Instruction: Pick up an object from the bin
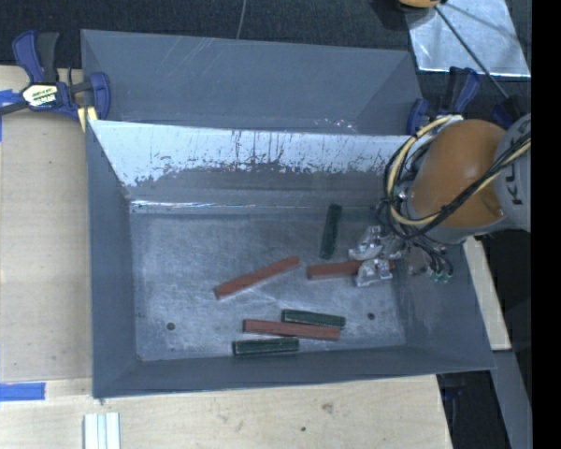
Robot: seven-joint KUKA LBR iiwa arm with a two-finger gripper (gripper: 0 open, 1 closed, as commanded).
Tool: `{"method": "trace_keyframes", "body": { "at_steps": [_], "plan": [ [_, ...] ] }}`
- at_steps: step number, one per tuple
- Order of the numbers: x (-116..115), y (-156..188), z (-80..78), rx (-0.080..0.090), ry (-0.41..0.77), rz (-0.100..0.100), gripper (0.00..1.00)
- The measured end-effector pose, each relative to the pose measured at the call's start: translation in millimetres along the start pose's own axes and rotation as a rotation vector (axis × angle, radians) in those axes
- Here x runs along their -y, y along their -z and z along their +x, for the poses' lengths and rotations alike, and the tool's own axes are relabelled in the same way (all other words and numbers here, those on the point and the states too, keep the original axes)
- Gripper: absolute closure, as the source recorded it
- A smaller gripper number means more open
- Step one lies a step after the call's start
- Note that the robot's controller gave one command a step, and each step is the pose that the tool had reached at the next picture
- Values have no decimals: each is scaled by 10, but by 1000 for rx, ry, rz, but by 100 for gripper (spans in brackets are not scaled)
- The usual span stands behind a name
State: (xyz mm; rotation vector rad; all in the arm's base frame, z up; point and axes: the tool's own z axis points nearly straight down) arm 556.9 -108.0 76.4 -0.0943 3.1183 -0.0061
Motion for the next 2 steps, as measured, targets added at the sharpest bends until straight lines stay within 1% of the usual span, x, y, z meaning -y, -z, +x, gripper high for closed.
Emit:
{"method": "trace_keyframes", "body": {
  "at_steps": [1,2],
  "plan": [
    [-49,346,66,-24,15,-5,100],
    [57,1553,85,-18,64,-4,100]
  ]
}}
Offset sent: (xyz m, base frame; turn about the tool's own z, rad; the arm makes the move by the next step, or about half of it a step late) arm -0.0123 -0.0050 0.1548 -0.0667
